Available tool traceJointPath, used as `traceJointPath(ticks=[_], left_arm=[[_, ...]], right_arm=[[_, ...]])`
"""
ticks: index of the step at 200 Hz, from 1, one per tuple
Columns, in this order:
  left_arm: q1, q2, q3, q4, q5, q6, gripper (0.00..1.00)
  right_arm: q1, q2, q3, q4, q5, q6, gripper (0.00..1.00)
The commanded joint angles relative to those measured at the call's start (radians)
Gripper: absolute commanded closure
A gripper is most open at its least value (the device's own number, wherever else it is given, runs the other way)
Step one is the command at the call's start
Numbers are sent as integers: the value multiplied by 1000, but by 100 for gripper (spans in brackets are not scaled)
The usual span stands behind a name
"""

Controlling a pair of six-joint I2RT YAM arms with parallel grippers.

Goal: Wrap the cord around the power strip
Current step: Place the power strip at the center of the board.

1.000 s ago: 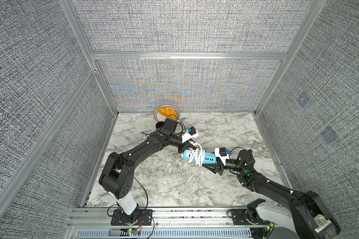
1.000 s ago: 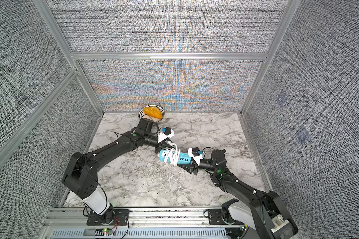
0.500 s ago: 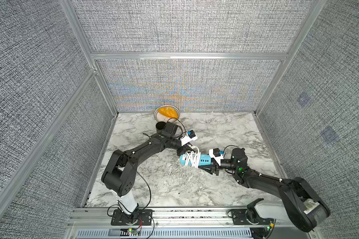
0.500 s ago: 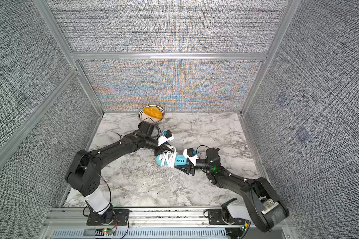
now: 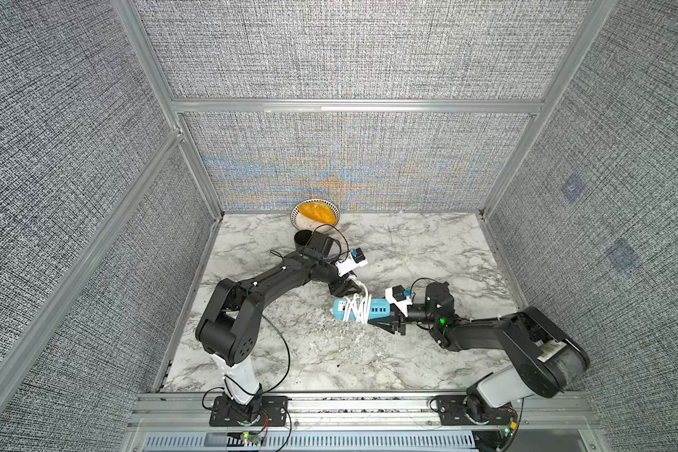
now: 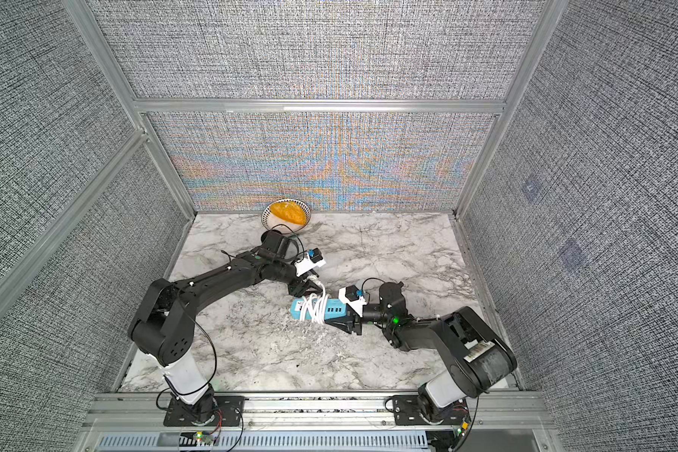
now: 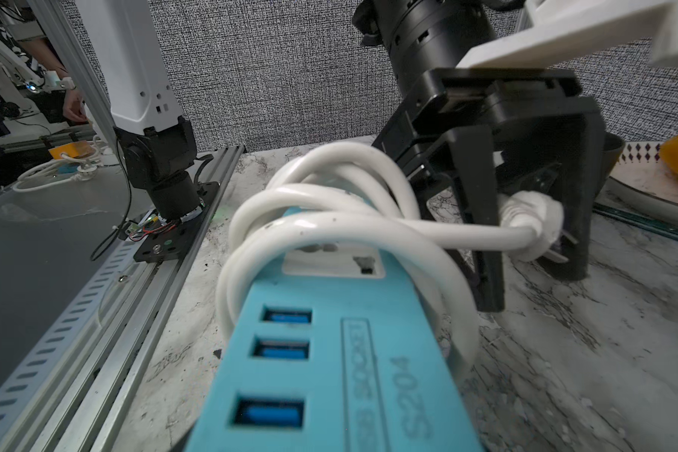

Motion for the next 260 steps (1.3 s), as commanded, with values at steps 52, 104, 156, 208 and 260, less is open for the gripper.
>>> traceJointPath(ticks=[52,104,156,208,260], left_arm=[[39,39,43,-26,-154,26,0],[92,-36,-46,136,-396,-32,0],[135,-98,-111,238,-617,-121,1],[137,-201,-198,315,-673,-228,0],[137,-275,-263,315,-712,-246,1]], right_arm=[[12,230,-7,511,15,164,100],[45,307,25,436,168,46,100],[97,409,33,475,409,43,100],[134,431,32,418,539,30,66],[150,367,17,273,592,28,2]])
